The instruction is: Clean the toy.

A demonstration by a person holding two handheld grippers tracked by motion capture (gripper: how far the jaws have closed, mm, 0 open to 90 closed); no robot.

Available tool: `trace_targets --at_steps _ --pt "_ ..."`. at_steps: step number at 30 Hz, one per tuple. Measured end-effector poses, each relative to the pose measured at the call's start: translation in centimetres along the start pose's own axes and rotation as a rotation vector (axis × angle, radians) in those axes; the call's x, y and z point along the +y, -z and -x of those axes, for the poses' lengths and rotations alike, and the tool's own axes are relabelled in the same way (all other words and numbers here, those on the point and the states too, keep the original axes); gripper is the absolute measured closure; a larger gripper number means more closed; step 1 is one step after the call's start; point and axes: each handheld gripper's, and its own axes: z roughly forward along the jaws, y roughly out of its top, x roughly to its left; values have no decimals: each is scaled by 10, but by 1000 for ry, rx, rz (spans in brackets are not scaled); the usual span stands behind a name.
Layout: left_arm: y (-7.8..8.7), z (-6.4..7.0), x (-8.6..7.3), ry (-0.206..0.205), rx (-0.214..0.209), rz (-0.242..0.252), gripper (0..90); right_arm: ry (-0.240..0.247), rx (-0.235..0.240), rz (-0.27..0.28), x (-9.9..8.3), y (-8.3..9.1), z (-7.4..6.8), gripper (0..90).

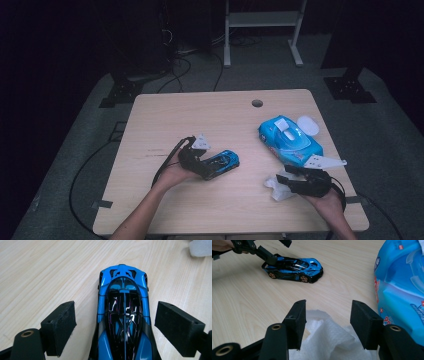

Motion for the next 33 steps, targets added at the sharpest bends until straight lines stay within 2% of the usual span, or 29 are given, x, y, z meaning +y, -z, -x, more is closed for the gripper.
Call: trace_targets --at_steps 7,20,33 --pt "9 1 -7 2 8 24 164 18 -4 15 5 5 -2 455" --pt "29 5 -22 2 25 52 148 11 -12 23 6 12 0 446" --pt "46 7 -44 33 38 69 147 16 -10 16 7 12 -1 434"
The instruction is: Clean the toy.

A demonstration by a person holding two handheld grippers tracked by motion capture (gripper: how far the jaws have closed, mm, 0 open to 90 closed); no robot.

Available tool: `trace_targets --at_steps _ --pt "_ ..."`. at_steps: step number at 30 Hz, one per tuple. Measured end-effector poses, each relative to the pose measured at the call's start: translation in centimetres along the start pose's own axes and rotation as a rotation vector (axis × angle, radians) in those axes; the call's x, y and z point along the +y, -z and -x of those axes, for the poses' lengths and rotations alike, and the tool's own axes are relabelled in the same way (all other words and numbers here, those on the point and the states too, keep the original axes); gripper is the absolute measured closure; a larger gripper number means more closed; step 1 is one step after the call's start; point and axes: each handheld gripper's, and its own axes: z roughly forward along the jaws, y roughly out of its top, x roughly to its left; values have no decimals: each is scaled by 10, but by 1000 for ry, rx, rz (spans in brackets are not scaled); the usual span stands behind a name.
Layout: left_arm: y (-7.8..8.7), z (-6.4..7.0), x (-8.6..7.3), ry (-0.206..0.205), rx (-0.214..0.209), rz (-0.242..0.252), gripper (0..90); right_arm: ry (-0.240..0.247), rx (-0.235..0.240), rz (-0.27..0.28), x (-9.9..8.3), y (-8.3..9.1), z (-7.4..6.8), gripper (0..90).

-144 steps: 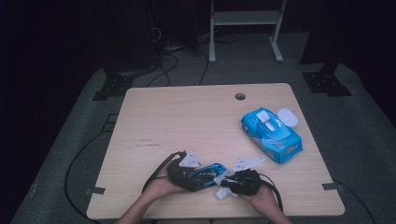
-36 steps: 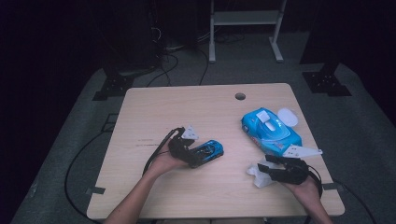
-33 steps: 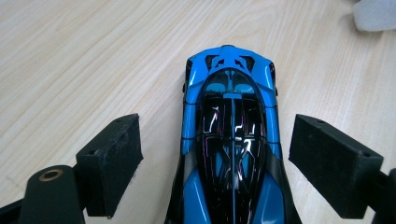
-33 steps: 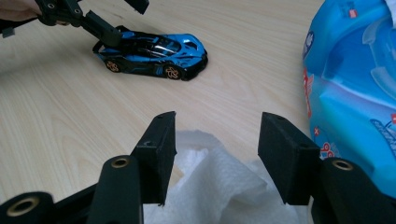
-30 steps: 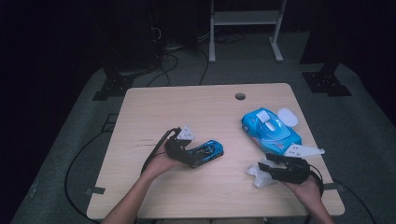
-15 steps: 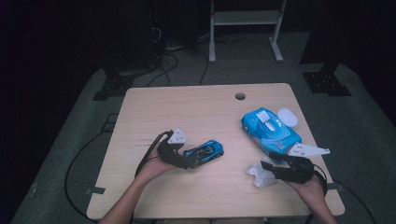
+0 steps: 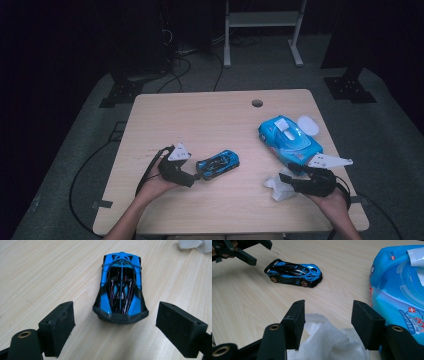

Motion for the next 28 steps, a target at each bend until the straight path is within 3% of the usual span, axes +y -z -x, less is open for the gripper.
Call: trace_targets --at_steps 10,23,28 --pt "9 3 -16 25 0 6 130 2 0 -7 0 0 -1 430" --pt "21 8 -32 25 19 2 122 16 1 -9 -5 3 -6 422" --pt "24 9 -40 50 25 16 122 21 0 -5 -8 4 -9 420"
